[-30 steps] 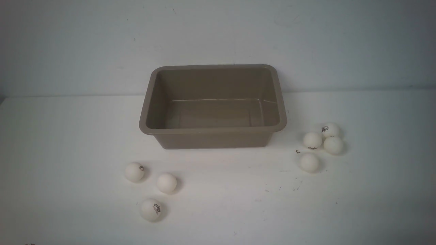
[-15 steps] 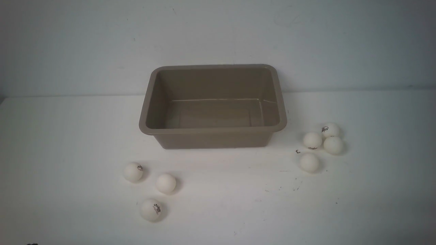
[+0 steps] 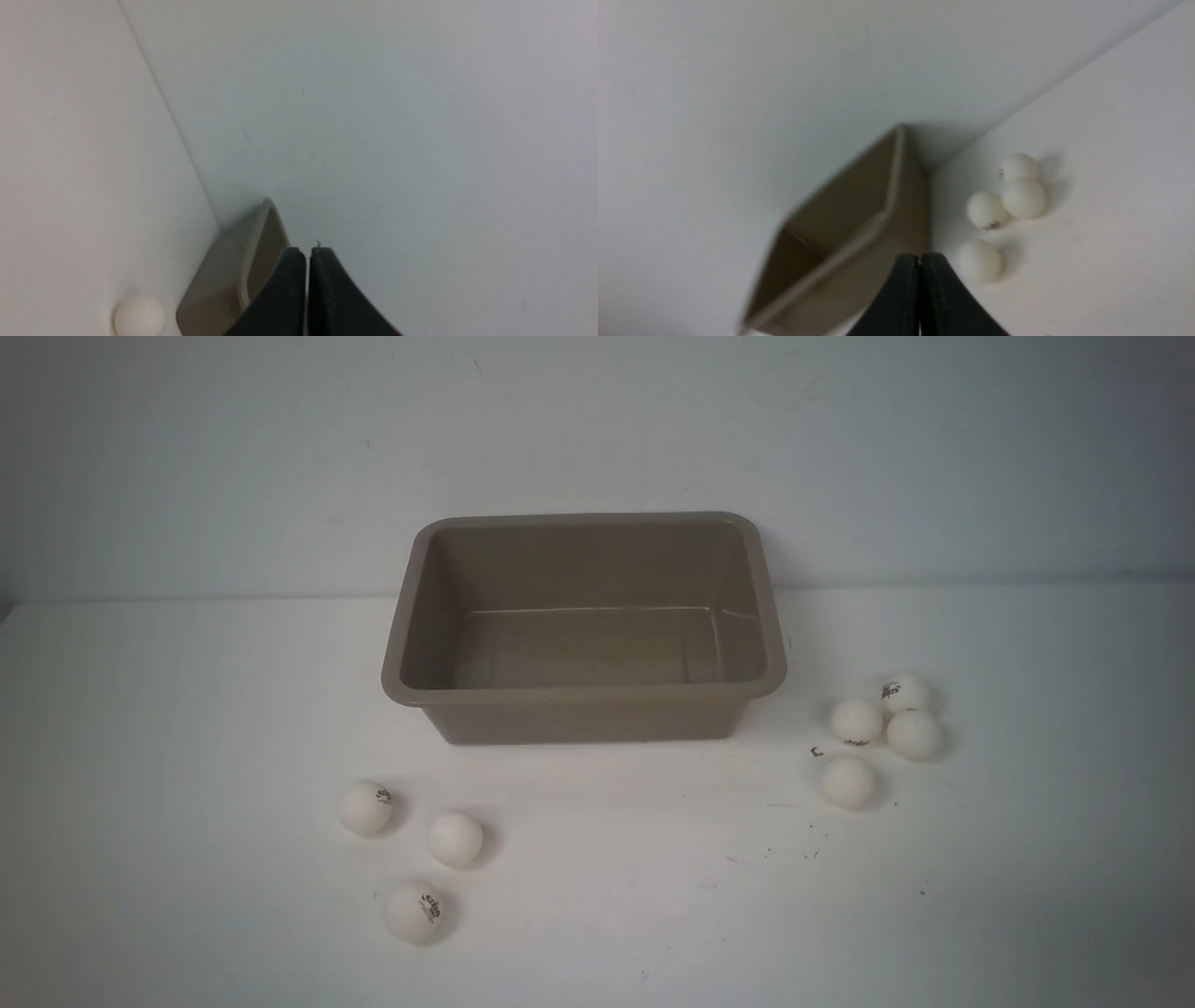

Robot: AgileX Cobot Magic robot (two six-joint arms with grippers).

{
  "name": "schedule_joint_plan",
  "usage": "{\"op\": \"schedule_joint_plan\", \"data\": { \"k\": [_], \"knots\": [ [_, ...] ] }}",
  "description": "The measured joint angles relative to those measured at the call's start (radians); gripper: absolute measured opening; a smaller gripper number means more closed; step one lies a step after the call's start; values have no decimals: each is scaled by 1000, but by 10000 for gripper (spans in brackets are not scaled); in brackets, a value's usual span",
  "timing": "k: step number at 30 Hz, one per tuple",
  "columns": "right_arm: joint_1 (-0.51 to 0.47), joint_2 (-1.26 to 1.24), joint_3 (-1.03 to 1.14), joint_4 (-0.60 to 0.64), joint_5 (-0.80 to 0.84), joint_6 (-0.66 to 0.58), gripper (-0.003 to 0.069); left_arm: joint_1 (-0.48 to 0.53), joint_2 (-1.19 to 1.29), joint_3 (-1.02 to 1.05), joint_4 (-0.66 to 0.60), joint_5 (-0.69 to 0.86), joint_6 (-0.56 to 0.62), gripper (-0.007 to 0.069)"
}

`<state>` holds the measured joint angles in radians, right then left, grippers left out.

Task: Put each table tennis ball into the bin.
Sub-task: Use the left arm to clamp the table tennis ball closest to it

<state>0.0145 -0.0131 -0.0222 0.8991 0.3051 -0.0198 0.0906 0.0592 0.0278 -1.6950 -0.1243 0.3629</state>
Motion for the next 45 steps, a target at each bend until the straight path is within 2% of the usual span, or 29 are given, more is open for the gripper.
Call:
{"op": "schedule_joint_plan", "data": {
  "k": [1,2,3,7,12,19,21,22,26,27,29,31,36,41,45],
  "knots": [
    [0,0,0,0,-5,0,-8,0,0,0,0,0,0,-4],
    [0,0,0,139,-36,0,-8,0,0,0,-33,-71,67,-4],
    [0,0,0,219,-61,0,-8,0,0,0,-42,-98,88,-4],
    [0,0,0,399,-125,0,-8,0,0,0,-55,-121,75,-4],
    [0,0,0,469,-183,-1,-8,0,0,0,-56,2,40,-4],
    [0,0,0,492,-161,-26,-8,0,0,-1,-47,181,132,-4],
    [0,0,-4,489,-158,-94,-8,0,0,-15,-45,215,208,-4],
    [0,0,-13,488,-150,-171,-8,0,0,-30,-44,237,273,-4],
    [0,0,-76,484,-66,-432,-8,0,3,-167,-33,371,673,-4],
    [0,0,-102,484,-28,-517,-8,0,11,-203,-28,391,733,-4],
    [0,17,-156,477,40,-651,-8,0,40,-255,-26,411,789,-4],
    [0,63,-189,466,95,-708,-8,0,111,-314,-16,433,817,-4],
    [0,287,-327,290,299,-759,-8,0,366,-418,241,580,763,-4],
    [0,448,-467,91,408,-700,-8,0,645,-566,698,785,491,-4],
    [0,498,-517,-1,437,-643,-8,0,834,-676,1042,925,243,-4]
  ]
}}
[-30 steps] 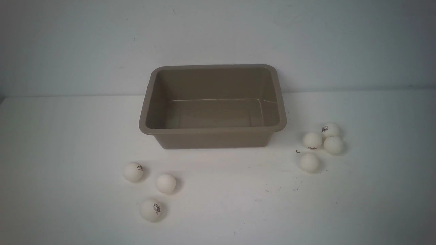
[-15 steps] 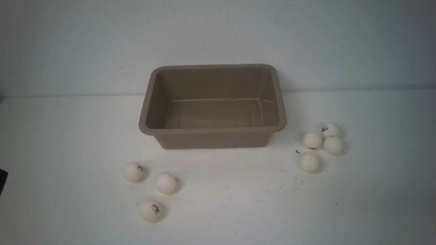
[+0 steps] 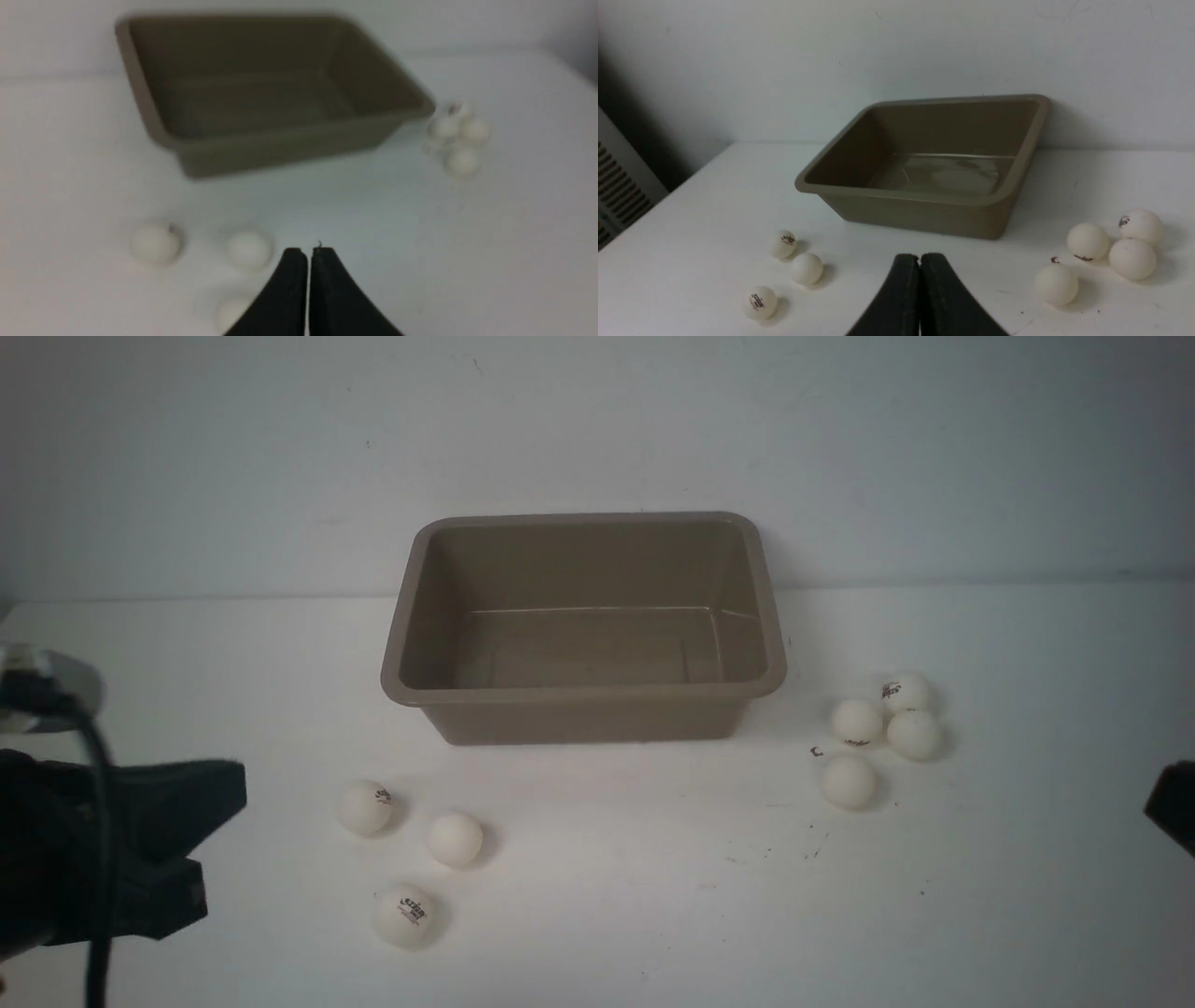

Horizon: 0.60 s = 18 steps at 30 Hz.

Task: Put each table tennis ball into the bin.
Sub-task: Use the left arm to clamp the table tennis ball closest to it

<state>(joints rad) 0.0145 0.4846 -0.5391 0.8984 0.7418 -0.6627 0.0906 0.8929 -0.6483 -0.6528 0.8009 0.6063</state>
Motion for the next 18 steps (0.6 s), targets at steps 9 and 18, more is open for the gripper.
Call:
{"op": "schedule_joint_plan", "data": {
  "k": [9,18],
  "knots": [
    [0,4,-3,-40,29,14,-8,0,205,-33,28,36,-48,34],
    [0,4,-3,-39,49,14,-8,0,397,-33,-202,29,82,114]
  ]
}}
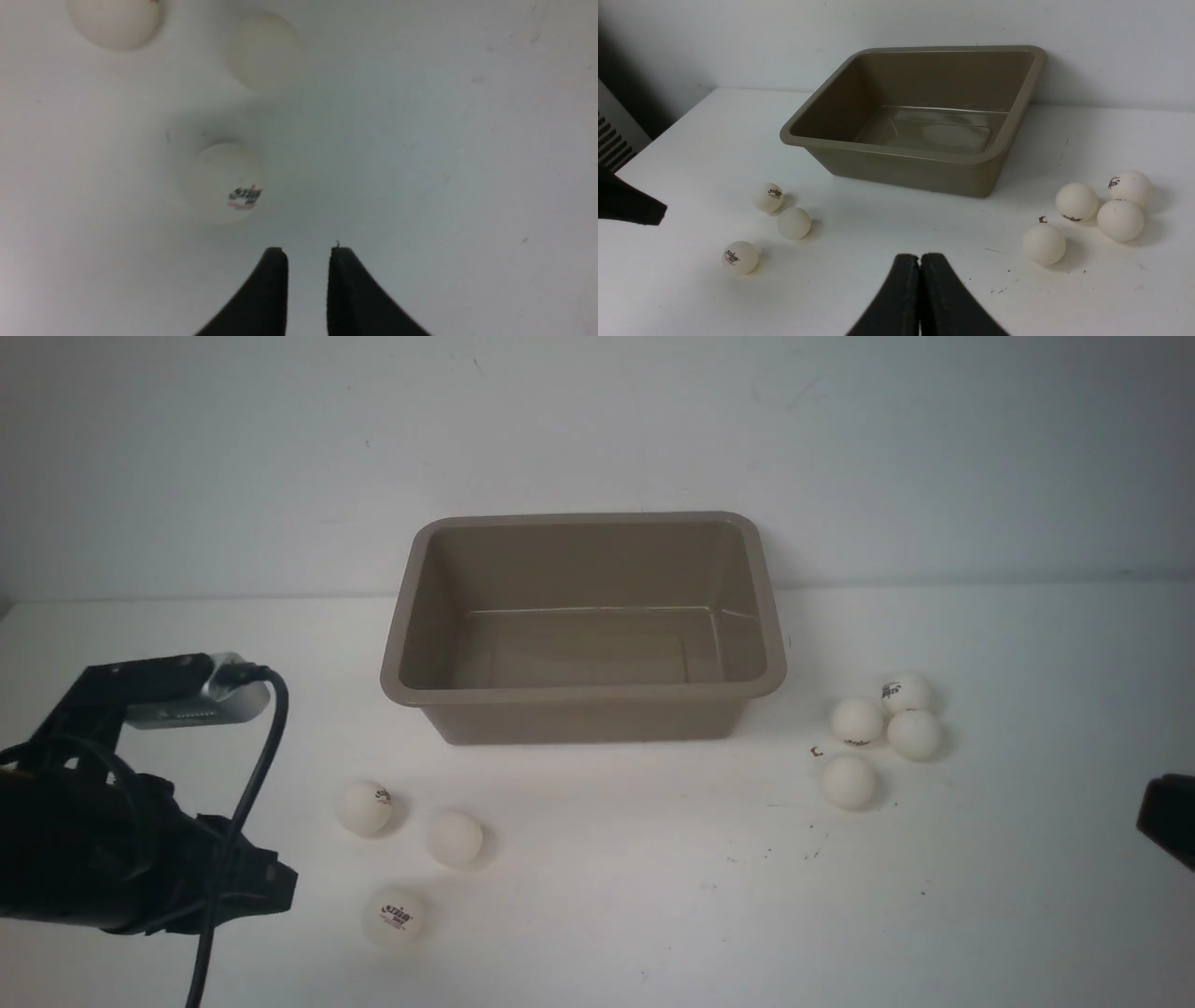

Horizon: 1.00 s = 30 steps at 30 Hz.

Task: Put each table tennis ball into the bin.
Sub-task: Use the left arm to clamp the table tennis ball closest to it

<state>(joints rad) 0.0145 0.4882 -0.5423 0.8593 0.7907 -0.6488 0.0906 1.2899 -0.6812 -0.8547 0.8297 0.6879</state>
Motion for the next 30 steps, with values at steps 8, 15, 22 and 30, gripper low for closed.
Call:
{"op": "schedule_joint_plan", "data": {
  "k": [8,15,22,30],
  "knots": [
    [0,0,-1,36,9,1,-8,-2,84,-7,-128,-54,169,170],
    [0,0,-1,42,12,1,-8,-20,146,-9,30,-77,185,405],
    [0,0,-1,52,13,1,-8,-111,185,-10,78,-186,193,511],
    [0,0,-1,90,20,1,-8,-248,301,-10,185,-310,110,511]
  ]
}}
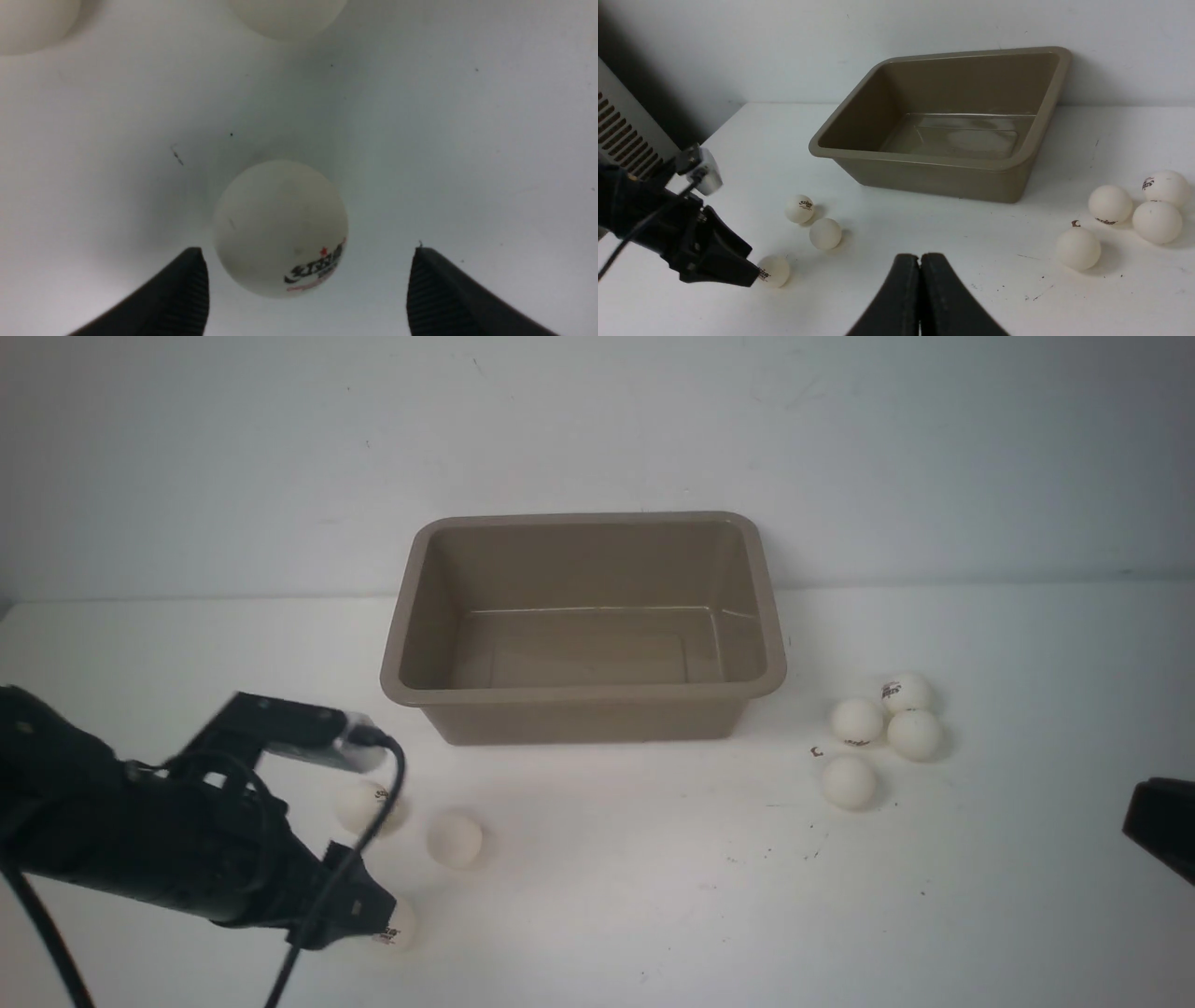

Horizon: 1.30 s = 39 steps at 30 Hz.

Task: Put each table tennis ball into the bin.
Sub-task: Use the left arm to clamp the table tennis ball closest to it

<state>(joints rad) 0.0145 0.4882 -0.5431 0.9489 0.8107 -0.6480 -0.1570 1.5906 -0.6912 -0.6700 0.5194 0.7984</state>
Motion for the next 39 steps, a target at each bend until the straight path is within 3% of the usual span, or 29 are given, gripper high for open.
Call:
{"op": "schedule_joint_plan", "data": {
  "k": [8,21,23,27,34,39],
  "knots": [
    [0,0,0,2,23,0,-8,-12,39,-1,3,-84,-11,513],
    [0,0,0,2,22,-7,-8,-13,121,-54,-44,-72,-7,510],
    [0,0,0,2,22,-7,-8,-13,132,-66,-53,-69,-8,482],
    [0,0,0,2,22,-7,-8,-13,136,-70,-57,-54,-40,342],
    [0,0,0,2,21,-8,-8,-14,115,-69,-56,47,-63,345],
    [0,0,0,2,21,-8,-8,-14,-35,-82,-51,89,-126,345]
  ]
}}
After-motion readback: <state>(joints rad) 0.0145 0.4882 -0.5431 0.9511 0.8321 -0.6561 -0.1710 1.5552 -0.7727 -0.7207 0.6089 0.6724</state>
